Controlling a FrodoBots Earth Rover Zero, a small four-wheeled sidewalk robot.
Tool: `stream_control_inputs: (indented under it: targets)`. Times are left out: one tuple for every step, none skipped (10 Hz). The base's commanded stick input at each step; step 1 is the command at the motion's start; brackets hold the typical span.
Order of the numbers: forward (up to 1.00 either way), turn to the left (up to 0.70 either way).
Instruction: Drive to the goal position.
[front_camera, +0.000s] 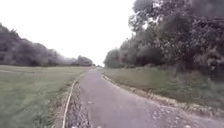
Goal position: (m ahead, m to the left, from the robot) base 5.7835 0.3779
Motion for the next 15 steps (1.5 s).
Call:
stream_control_inputs:
  targets:
    - [1.00,0.27]
    - [1.00,0.27]
    - [1.00,0.27]
    - [1.00,0.27]
    - [1.00,0.19]
    - [1.00,0.01]
    - [1.00,0.00]
    - [1.00,0.00]
    - [1.00,0.00]
    - [1.00,0.00]
    - [1.00,0.00]
    - [1.00,0.00]
    - [1.00,0.00]
    - [1.00,0.00]
    - [1.00,0.00]
